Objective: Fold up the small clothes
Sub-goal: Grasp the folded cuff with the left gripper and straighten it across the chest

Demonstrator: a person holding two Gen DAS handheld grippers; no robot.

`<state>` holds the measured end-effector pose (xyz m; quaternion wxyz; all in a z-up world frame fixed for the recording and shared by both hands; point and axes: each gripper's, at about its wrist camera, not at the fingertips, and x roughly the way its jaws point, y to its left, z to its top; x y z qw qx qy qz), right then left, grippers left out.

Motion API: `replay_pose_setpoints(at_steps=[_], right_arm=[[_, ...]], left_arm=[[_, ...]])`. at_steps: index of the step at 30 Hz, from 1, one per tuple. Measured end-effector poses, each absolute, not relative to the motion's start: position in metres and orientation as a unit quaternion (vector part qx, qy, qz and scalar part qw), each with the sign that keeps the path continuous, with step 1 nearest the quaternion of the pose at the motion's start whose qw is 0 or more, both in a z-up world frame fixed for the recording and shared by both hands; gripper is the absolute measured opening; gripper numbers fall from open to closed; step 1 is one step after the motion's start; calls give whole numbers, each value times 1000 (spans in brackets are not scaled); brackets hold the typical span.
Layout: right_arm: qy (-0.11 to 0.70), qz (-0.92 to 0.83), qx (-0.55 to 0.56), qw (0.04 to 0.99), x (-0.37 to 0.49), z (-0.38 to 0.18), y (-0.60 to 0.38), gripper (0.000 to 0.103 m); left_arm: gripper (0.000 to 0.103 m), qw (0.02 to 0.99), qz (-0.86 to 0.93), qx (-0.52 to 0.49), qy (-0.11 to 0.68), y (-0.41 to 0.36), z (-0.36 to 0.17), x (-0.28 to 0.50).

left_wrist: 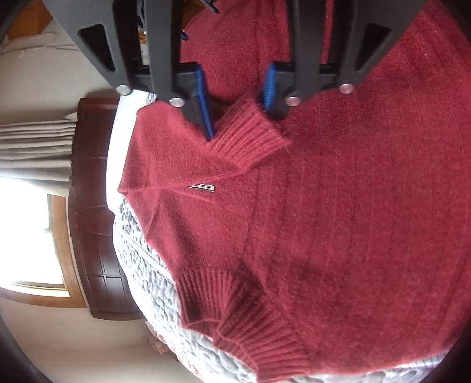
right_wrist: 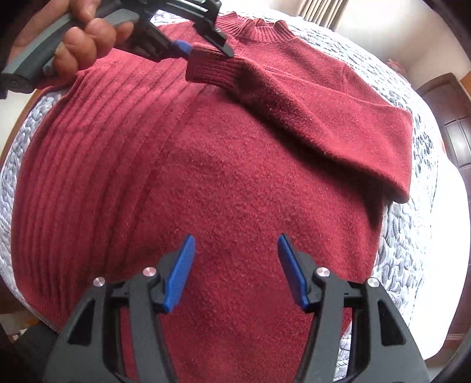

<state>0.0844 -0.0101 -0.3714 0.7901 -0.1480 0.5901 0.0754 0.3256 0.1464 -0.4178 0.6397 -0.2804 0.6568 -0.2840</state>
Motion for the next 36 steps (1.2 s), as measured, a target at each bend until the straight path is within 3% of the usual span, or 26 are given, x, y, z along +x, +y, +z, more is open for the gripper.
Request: replay_pose_setpoints(at_steps=[4,9,12,14,15,16,17,24,28,32,36], right_arm=[[588,73,-143,792,94,-370,-11,60],[590,72,-143,792,98,-371,-17,62],[594,73,-142,789,98,-373,-18,62],[594,73,-139,789,98,-373,-18,62],[592,72,-139,790,98,-373,-18,62],[592,71,-137,791,99,-372,-18,62],[593,70,-135,790,99,-374,-19,63],[602,73,-140,783,102,-382,-23,63],[600,70,-138,785,106,-380,-27,63],[598,65,-132,788,107,-379,-32,64],[602,64,-131,785,111,-384,-35,64]], left_arm=[[11,639,-316,-264,650,138,-395,337],[11,676,-410,-272,549,150,-298,361],[13,710,-408,-234,524,175,-272,367],[13,701,-384,-234,554,191,-292,369],[21,685,-370,-250,575,198,-311,368],[40,667,-351,-266,601,202,-332,365],[48,652,-334,-279,621,204,-352,360],[85,561,-284,-432,646,198,-432,354],[85,558,-250,-415,674,187,-450,357],[85,604,-210,-332,693,197,-442,351],[85,579,-228,-339,706,194,-451,335]])
